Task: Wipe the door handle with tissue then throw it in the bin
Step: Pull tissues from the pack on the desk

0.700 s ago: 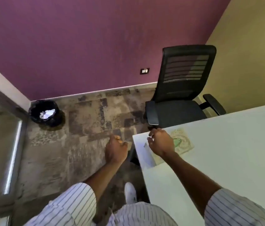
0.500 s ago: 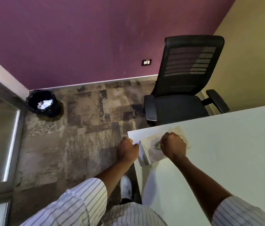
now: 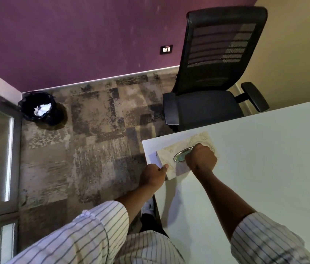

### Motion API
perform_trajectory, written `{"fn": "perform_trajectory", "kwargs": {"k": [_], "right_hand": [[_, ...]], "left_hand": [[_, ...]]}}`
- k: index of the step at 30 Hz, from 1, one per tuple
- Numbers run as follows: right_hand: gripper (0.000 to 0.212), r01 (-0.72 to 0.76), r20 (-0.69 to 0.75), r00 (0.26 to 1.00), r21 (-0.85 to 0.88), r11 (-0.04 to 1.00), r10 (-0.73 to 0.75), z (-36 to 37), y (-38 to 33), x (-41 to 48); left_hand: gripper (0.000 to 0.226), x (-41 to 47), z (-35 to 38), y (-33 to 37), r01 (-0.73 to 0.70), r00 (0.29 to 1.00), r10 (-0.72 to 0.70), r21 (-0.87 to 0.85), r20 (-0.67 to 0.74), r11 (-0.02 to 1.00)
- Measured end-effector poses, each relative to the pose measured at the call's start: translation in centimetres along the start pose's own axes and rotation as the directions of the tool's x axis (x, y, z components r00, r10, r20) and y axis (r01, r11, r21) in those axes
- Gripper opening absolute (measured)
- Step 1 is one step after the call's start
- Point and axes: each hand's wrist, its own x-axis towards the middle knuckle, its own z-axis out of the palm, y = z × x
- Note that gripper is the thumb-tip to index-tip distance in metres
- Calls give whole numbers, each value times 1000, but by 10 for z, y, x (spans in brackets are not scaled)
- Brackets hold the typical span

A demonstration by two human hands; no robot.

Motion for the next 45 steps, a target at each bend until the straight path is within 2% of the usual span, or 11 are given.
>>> {"fn": "perform_trajectory", "kwargs": {"k": [6, 12, 15, 19, 23, 29, 33, 39, 42, 45], "right_hand": [[29, 26, -19, 999, -116, 993, -29, 10, -4, -2], [22, -54, -53, 997, -31, 998, 52, 14, -10, -3], [20, -86, -65, 994, 34, 996, 88, 16, -12, -4], [21, -80, -62, 994, 99, 992, 86, 17, -5, -3], [21, -53, -117, 991, 155, 986, 72, 22, 4, -8], [15, -22, -128, 991, 137, 990, 40, 21, 3, -9], [11, 41, -131, 991, 106, 994, -27, 20, 4, -10], [19, 151, -142, 980, 53, 987, -142, 22, 10, -6], [21, 132, -128, 985, 137, 982, -114, 25, 16, -4], [23, 52, -77, 996, 241, 969, -34, 24, 18, -2]], "left_hand": [[71, 4, -2, -2, -4, 999, 11, 134, -49, 991], [60, 9, -3, 1, 13, 996, 8, 222, -93, 975], [65, 11, -3, 4, 20, 995, 6, 258, -98, 966], [67, 11, -6, 6, 20, 993, 14, 277, -121, 961], [66, 9, -5, 7, 16, 990, 24, 277, -141, 961], [61, 6, -5, 8, -6, 982, 75, 369, -171, 929], [58, 5, -8, 10, -12, 980, 86, 377, -179, 926], [61, 5, -12, 13, -3, 982, 68, 348, -176, 937], [63, 6, -13, 14, 7, 983, 55, 332, -174, 943], [63, 7, -14, 14, 7, 985, 47, 309, -167, 951]]}}
